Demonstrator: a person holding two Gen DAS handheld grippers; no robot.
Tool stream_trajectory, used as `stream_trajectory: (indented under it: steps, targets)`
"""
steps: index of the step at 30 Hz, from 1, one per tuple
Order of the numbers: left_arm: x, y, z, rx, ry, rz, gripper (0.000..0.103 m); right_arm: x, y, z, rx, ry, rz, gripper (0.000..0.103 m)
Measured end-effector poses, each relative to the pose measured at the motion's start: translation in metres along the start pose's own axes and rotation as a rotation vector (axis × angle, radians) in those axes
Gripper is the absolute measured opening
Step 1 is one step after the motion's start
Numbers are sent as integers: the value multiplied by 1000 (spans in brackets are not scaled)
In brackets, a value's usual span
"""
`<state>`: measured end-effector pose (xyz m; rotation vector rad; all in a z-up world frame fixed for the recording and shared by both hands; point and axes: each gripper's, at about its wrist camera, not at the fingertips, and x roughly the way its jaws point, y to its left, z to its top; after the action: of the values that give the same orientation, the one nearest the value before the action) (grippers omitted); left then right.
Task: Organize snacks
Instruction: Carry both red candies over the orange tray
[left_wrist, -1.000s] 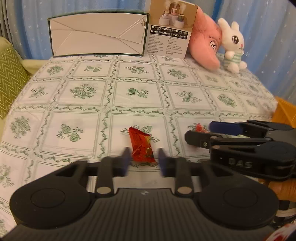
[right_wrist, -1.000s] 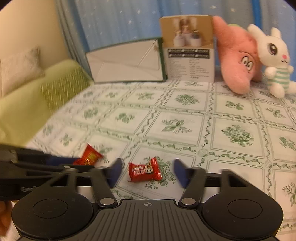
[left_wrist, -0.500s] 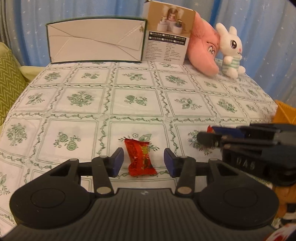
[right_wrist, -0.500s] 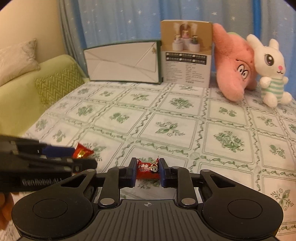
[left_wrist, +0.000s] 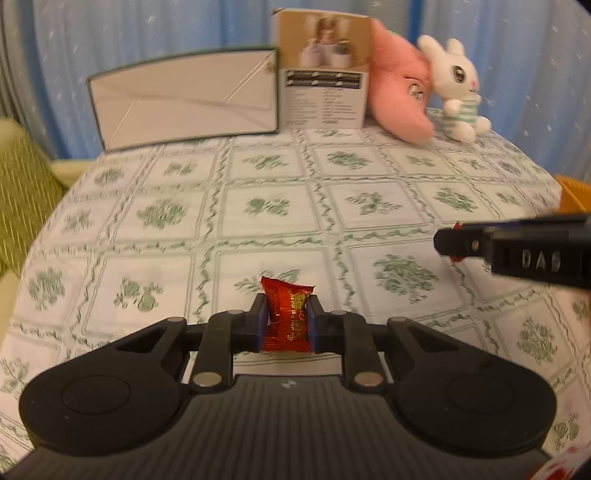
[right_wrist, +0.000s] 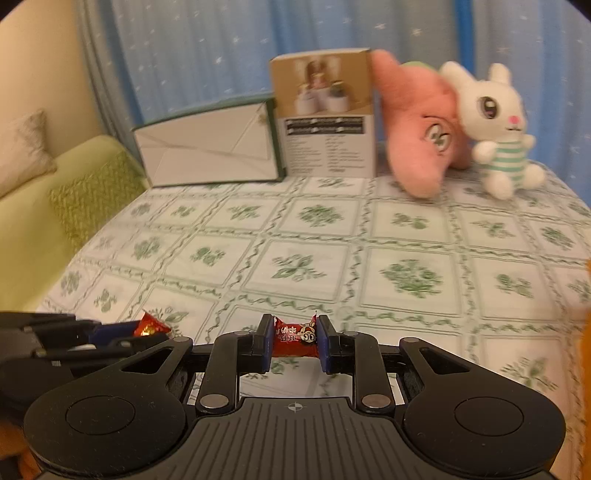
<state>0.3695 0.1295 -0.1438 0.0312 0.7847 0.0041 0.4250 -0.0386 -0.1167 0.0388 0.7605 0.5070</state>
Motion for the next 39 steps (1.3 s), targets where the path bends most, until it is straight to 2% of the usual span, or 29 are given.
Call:
stream_trajectory:
  steps: [9,14,17,32,39]
  targets:
    - [-29,-22,-8,-40,-5,-84,19,-56,-15,-13,55,-15,-85,24]
    - [-65,-45,-12,3,-55,-74,19,-99,-22,-35,131,1,-147,24]
    - [-91,-60,-18,8,-75,-85,19,-129,-20,-48,134,2,-186,24]
    - [-217,-125,-40,-75,-102,-209,19,-259,-17,-95,226,-18,-244,25]
    - [-257,-150,-48,-39,-108,-228,19,-299,-22,-114,238,-23,-266,25]
